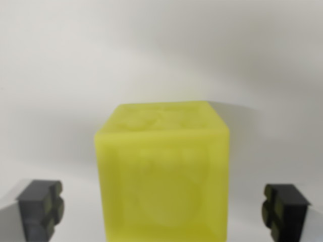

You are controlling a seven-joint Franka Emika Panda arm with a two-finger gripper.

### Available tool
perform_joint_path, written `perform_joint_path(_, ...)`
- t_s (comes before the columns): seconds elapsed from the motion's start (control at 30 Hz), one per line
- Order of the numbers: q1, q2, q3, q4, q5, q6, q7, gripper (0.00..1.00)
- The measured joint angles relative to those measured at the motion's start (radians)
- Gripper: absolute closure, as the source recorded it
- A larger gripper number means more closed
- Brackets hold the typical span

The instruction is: Pick yellow cube

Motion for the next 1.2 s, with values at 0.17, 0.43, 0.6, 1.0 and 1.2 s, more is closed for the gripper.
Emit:
perform_joint_path(0.17, -0.001, 0.032, 0.000, 0.008, -0.004, 0.024, 0.002, 0.00)
perform_joint_path(0.43, -0.002, 0.084, 0.000, 0.024, -0.011, 0.060, 0.006, 0.00)
perform_joint_path(0.6, -0.003, 0.097, 0.000, 0.028, -0.013, 0.068, 0.007, 0.00)
perform_joint_path(1.0, -0.003, 0.096, 0.000, 0.027, -0.014, 0.067, 0.007, 1.00)
perform_joint_path(1.2, -0.003, 0.065, 0.001, 0.018, -0.011, 0.046, 0.005, 1.00)
